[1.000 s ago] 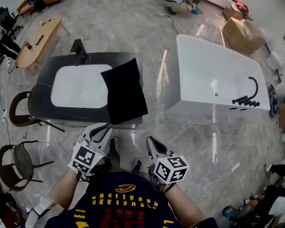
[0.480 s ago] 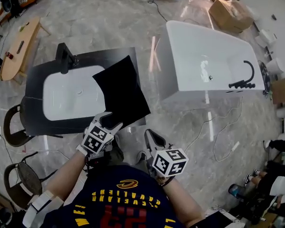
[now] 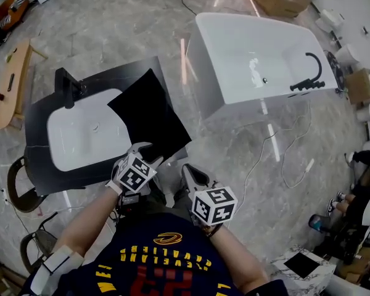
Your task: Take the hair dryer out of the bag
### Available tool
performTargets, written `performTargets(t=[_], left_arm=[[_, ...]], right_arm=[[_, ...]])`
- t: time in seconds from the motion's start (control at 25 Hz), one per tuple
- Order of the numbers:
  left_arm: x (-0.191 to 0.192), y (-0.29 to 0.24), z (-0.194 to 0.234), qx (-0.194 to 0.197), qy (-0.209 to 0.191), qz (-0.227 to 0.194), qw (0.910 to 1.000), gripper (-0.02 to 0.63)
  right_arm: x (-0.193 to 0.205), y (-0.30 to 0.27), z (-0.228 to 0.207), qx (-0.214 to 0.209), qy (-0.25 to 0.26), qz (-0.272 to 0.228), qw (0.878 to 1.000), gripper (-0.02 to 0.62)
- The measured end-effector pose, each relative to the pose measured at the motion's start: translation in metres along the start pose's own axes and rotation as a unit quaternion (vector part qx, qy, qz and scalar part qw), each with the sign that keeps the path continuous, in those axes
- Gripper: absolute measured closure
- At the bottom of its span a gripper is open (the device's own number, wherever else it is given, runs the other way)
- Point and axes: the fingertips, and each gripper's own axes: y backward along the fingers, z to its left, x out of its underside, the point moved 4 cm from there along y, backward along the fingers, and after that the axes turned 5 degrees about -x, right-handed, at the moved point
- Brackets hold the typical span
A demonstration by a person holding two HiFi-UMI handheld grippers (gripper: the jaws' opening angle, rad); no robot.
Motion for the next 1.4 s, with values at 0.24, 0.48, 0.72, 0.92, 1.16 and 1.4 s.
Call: performTargets(t=[0.24, 0.48, 0.72, 0.92, 1.16, 1.4], left_arm=[[0.003, -0.018, -0.005, -0.011, -0.011, 0.044, 0.9989, 0.402], [0.002, -0.023, -0.01, 0.001, 0.005, 0.057, 0.9984, 0.476], [0.004, -0.011, -0.009, -0.006, 0.025, 0.066, 0.9975, 0.48], [0.0, -0.002, -0.004, -0.01, 0.052, 0.044, 0.9976, 0.501], [-0.007, 0.008, -0.002, -0.013, 0.064, 0.033, 0.9973, 0.574], [-0.031, 0.027, 0.015, -0.021, 0.089, -0.006, 0.9958, 0.588]], right_arm=[[0.002, 0.005, -0.023, -0.012, -0.01, 0.009, 1.0, 0.586], [-0.002, 0.006, -0.044, -0.023, -0.008, 0.016, 1.0, 0.586], [-0.004, 0.003, -0.048, -0.039, -0.007, 0.021, 0.999, 0.586], [-0.005, 0.002, -0.051, -0.046, -0.007, 0.02, 0.999, 0.586], [-0.006, 0.002, -0.052, -0.051, -0.004, 0.025, 0.998, 0.586], [-0.002, -0.005, -0.048, -0.057, 0.003, 0.036, 0.998, 0.586]])
